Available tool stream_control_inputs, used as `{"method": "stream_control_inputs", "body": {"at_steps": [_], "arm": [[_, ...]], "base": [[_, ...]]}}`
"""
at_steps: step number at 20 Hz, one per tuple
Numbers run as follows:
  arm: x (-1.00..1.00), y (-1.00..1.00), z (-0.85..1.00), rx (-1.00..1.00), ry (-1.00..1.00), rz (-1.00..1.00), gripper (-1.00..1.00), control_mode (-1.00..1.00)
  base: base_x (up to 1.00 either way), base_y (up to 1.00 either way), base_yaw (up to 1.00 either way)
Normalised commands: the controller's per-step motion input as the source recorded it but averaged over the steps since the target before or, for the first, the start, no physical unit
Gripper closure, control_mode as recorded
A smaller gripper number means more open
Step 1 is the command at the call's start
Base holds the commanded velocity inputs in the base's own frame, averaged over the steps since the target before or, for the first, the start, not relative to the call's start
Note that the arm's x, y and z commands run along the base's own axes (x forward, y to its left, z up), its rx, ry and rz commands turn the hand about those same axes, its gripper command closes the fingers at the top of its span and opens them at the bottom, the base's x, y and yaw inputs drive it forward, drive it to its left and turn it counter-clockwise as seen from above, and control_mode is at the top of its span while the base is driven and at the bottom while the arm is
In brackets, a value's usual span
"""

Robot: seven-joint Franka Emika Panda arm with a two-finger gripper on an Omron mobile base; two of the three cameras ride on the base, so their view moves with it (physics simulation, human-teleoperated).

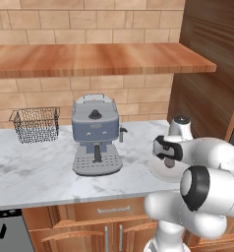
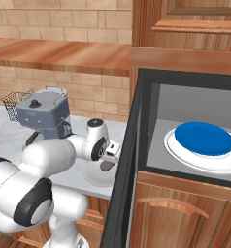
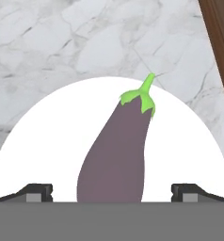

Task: Pick the eggplant from the counter and place it in the microwave. Then turn on the microwave.

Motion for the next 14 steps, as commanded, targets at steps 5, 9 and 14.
{"method": "stream_control_inputs", "body": {"at_steps": [5,9,14], "arm": [[0.05,-0.04,-0.11,0.00,0.02,0.00,-1.00,-1.00],[0.04,-0.01,-0.09,0.00,0.00,0.00,-1.00,-1.00],[0.05,-0.02,-0.07,0.00,0.00,0.00,-1.00,-1.00]], "base": [[0.00,0.00,0.00],[0.00,0.00,0.00],[0.00,0.00,0.00]]}}
